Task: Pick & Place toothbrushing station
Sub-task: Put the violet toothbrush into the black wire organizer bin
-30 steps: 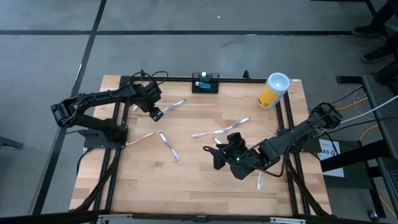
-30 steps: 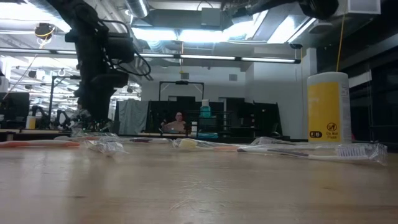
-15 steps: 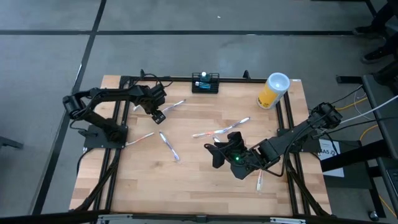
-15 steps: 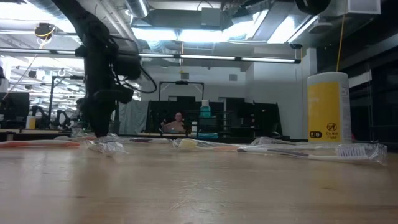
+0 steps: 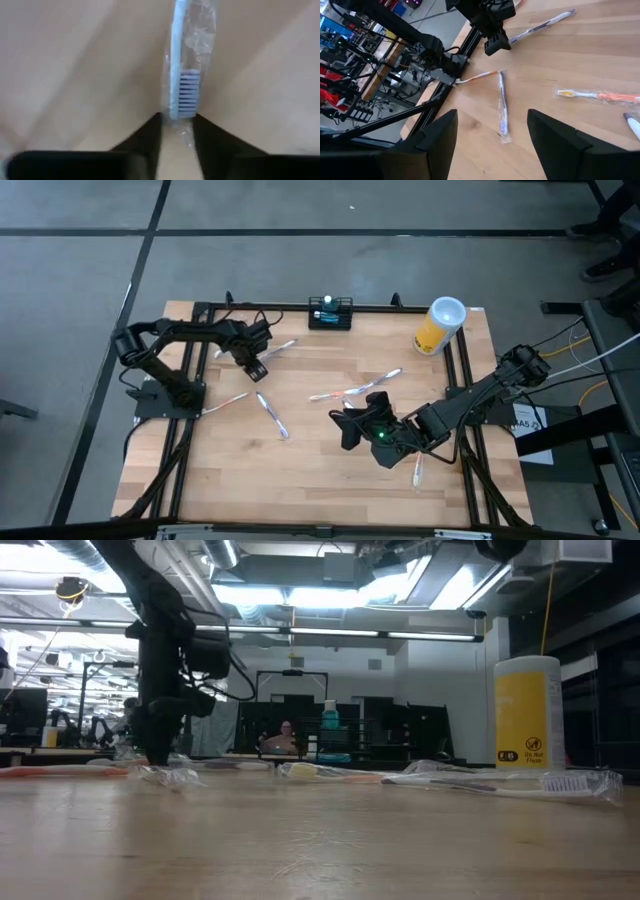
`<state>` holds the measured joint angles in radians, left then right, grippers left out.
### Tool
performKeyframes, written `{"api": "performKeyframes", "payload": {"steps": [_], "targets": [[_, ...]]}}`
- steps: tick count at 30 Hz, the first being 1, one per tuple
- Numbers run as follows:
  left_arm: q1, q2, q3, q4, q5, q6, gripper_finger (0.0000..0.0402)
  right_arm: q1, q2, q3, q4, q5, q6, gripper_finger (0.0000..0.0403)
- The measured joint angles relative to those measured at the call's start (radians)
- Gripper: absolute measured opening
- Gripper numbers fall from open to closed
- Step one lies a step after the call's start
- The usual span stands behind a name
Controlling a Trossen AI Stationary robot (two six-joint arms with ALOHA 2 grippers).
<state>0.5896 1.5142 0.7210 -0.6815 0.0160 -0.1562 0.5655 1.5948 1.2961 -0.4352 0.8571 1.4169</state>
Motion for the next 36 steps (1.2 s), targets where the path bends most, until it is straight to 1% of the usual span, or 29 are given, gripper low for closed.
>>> {"api": "performKeyframes", "payload": {"steps": [2,3,5,7,10,14,17,19,21,23,26,30,33,36], "targets": [[-0.002,-0.028,-0.004,-0.013,0.022,0.011,0.0036,0.0,0.0,0.0,0.007,0.002,-0.005,0.0242],[-0.002,-0.048,-0.004,-0.007,0.038,0.018,0.0019,0.0,0.0,0.0,0.014,0.006,-0.01,0.0242],[0.002,-0.092,0.001,0.001,0.078,0.027,0.0007,0.0,0.0,0.0,0.021,0.016,-0.012,0.0242],[0.002,-0.142,0.011,-0.031,0.138,0.02,0.0003,0.0,0.0,0.0,0.025,0.018,-0.012,0.0242],[0.0,-0.238,0.06,-0.058,0.264,0.003,0.0003,0.0,0.0,0.0,0.038,0.018,-0.012,0.0242],[-0.001,-0.356,0.154,-0.063,0.358,-0.057,0.0002,0.0,0.0,0.0,0.06,0.038,-0.023,0.0242],[0.004,-0.396,0.238,-0.04,0.434,-0.129,0.0002,0.0,0.0,0.0,0.075,0.073,-0.035,0.0242],[0.017,-0.395,0.286,-0.001,0.524,-0.186,0.0002,0.0,0.0,0.0,0.093,0.088,-0.047,0.0242],[0.03,-0.39,0.307,0.079,0.625,-0.268,0.0002,0.0,0.0,0.0,0.112,0.098,-0.068,0.0242],[0.042,-0.374,0.308,0.205,0.738,-0.369,0.0002,0.0,0.0,0.0,0.123,0.104,-0.084,0.0242],[0.062,-0.351,0.306,0.39,0.829,-0.517,0.0002,0.0,0.0,0.0,0.139,0.119,-0.098,0.0242],[0.095,-0.295,0.306,0.661,0.891,-0.732,0.0002,0.0,0.0,0.0,0.174,0.145,-0.123,0.0242],[0.111,-0.246,0.306,0.857,0.896,-0.894,0.0002,0.0,0.0,0.0,0.187,0.16,-0.144,0.0242],[0.125,-0.196,0.306,0.958,0.881,-0.99,0.0002,0.0,0.0,0.0,0.206,0.182,-0.169,0.0242]]}}
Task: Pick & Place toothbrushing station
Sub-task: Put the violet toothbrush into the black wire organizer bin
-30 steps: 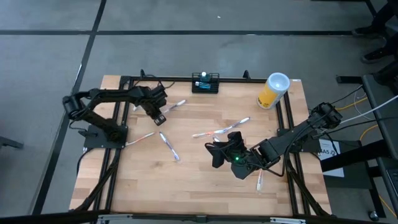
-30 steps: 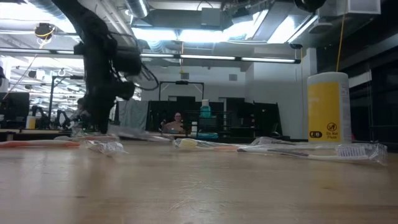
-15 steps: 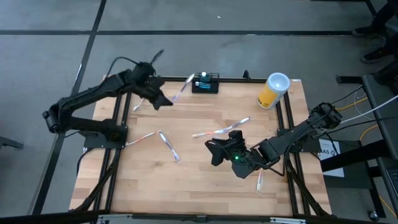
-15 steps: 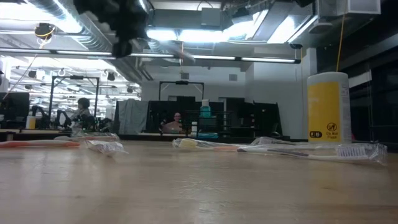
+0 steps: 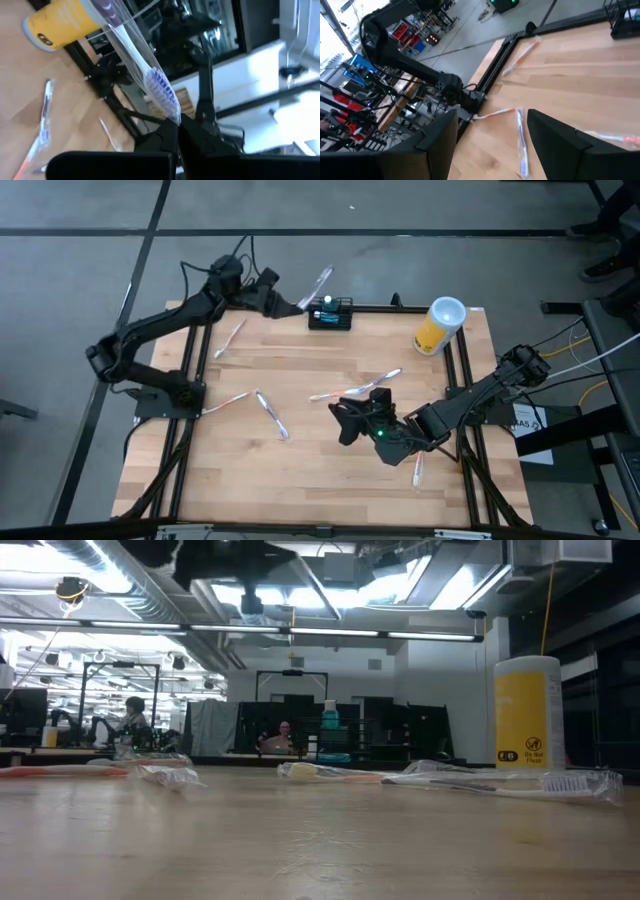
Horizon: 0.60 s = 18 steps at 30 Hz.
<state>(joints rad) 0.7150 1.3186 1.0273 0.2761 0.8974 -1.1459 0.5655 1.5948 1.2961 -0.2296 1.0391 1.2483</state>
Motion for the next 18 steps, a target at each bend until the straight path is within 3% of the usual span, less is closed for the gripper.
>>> {"api": "performKeyframes", "payload": {"steps": [10,18], "targets": [[0.047,0.15,0.0,-0.01,-0.056,-0.02,0.0002,0.0,0.0,0.0,0.013,0.027,-0.008,0.0242],[-0.012,0.063,-0.081,-0.033,-0.034,-0.115,0.0002,0.001,0.0,0.0,0.013,0.049,-0.006,0.0242]]}}
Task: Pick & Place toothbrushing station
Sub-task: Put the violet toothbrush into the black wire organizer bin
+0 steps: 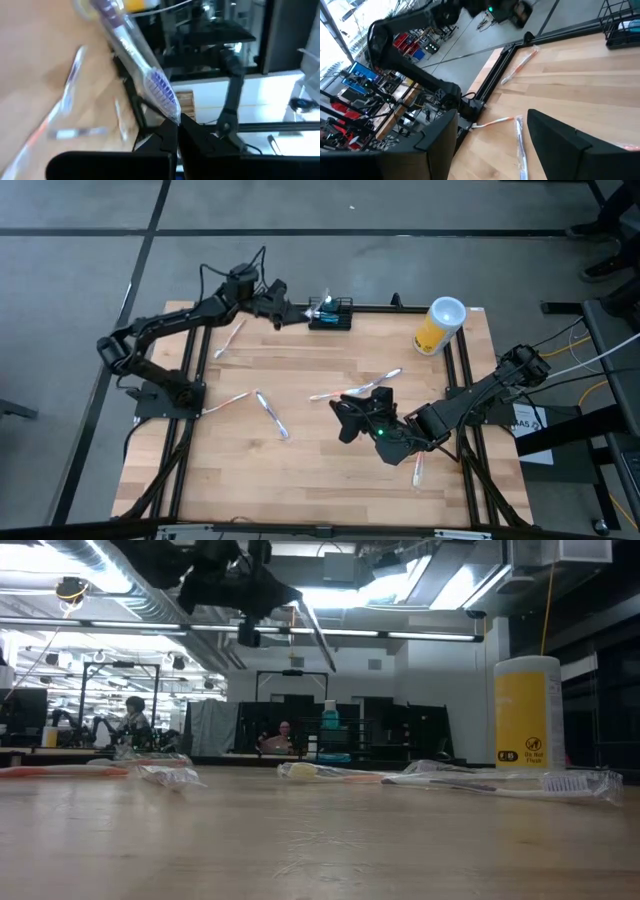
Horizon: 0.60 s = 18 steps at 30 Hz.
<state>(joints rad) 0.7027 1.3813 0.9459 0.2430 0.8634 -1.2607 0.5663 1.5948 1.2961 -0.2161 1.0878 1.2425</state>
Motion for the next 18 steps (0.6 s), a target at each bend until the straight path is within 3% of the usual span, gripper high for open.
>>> {"api": "performKeyframes", "payload": {"steps": [7,18], "targets": [[0.019,-0.125,-0.165,-0.026,-0.129,-0.074,0.0002,0.0,0.0,0.0,0.0,0.008,-0.002,0.0242],[0.018,-0.062,-0.202,0.156,-0.182,-0.259,0.0002,0.0,0.0,0.0,0.002,-0.014,0.0,0.0242]]}}
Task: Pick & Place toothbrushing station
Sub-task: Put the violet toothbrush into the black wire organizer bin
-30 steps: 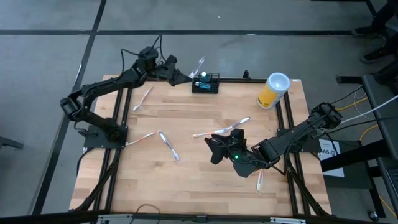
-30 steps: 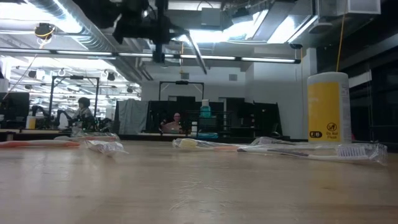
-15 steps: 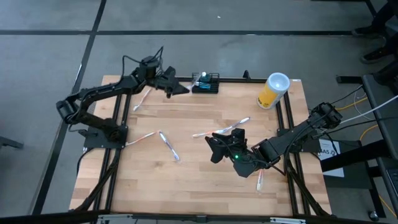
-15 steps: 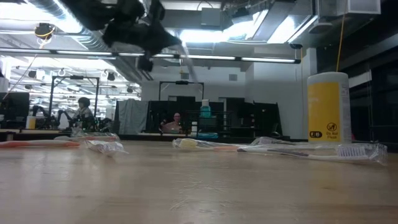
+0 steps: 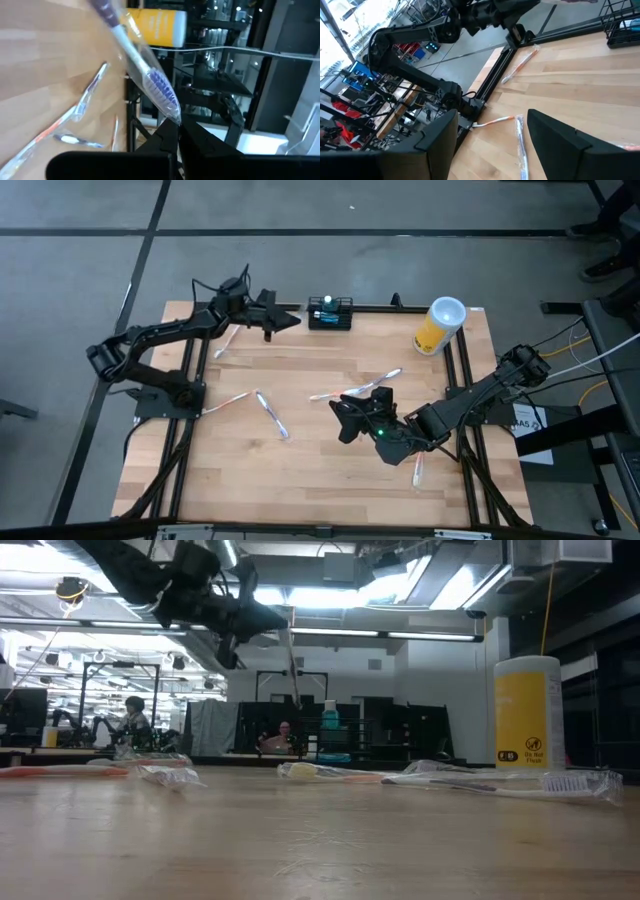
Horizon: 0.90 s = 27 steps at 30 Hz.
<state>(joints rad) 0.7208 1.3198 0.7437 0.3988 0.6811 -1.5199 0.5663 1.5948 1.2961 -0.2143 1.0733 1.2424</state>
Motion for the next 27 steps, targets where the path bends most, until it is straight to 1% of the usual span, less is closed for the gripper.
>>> {"api": "performKeyframes", "payload": {"steps": [3,9,17,23,27], "targets": [[-0.002,0.033,0.0,0.008,-0.005,-0.025,0.0002,0.0,0.0,0.0,0.001,0.001,0.003,0.0242],[-0.017,0.089,0.0,0.106,0.005,-0.104,0.0002,0.0,0.0,0.0,0.005,0.019,0.003,0.0242],[-0.021,0.153,0.0,0.111,0.022,-0.126,0.0003,-0.002,0.0,0.0,0.005,0.034,0.014,0.0242],[-0.005,0.212,0.0,0.244,0.017,-0.204,0.0003,-0.003,0.0,0.0,0.005,0.038,0.032,0.0242],[0.015,0.239,0.003,0.286,0.006,-0.242,0.0003,-0.003,0.0,0.0,0.005,0.037,0.04,0.0242]]}}
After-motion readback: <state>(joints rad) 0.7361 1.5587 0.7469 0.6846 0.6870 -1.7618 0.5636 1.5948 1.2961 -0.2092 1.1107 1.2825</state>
